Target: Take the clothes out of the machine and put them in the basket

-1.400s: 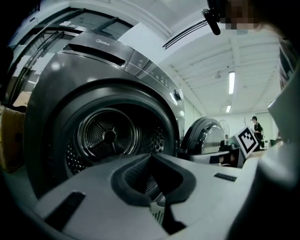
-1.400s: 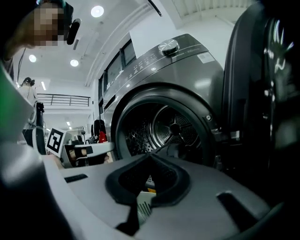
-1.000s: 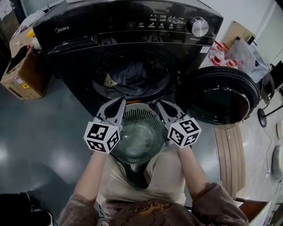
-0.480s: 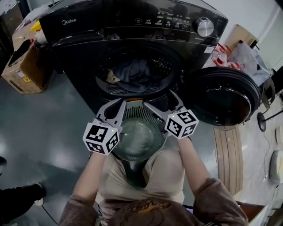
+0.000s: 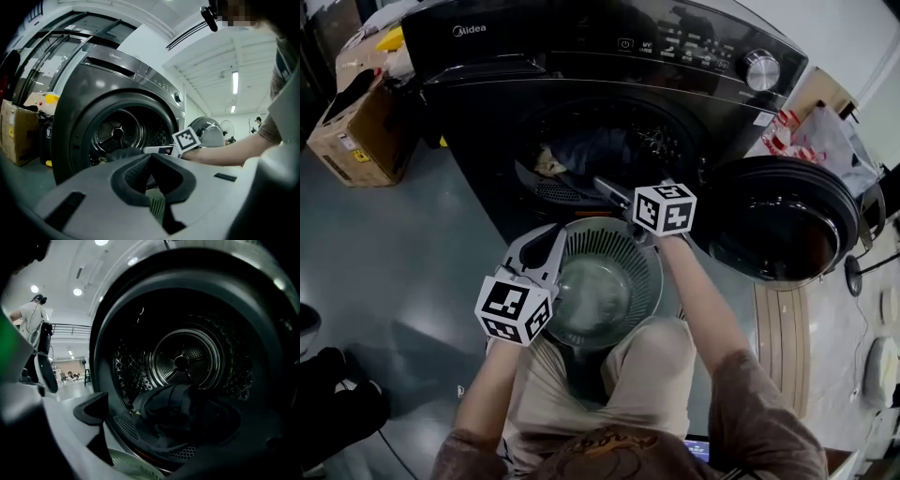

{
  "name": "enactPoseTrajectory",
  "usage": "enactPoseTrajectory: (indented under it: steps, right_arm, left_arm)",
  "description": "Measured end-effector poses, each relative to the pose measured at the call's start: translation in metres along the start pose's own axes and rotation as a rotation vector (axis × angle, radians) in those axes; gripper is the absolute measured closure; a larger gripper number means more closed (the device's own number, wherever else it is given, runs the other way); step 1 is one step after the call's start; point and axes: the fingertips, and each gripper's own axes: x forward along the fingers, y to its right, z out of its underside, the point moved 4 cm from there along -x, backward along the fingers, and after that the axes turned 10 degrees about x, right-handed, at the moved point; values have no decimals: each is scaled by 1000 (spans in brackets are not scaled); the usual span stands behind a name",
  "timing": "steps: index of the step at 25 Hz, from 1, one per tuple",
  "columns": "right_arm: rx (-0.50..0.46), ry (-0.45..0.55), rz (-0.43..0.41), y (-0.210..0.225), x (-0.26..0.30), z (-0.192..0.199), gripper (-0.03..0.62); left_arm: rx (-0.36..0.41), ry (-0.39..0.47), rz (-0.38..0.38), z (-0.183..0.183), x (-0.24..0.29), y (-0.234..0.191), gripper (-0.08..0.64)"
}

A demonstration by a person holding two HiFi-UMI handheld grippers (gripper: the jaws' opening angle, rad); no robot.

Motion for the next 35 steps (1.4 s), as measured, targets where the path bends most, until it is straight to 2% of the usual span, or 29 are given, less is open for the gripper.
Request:
enactPoseTrajectory:
  steps: [9,13,16,17,22,24,35]
  right_arm:
    - [2,-113,124,45,70,19,28]
    - [-37,-140,150,54,80,22,69]
    - [-54,-132,169,58,82,20,162]
    - [-61,-134,178,58,81,20,234]
    - [-111,-167,188,50,75,21,454]
    - [-124,-176,184,46,69,22,569]
    - [-129,-174,36,5,0,24,572]
  left_arm:
    - [15,-38,0,10,-8,2,554]
    - [9,-65,1,20,-15,3,554]
    - [-7,-75,3,26,-18,5,554]
    - [-12,-77,4,28,-18,5,554]
    - [-24,-83,11,31,-18,9,554]
    - [-25,-92,16,33,-17,10,554]
    - [-52,-97,52,42,-10,18,554]
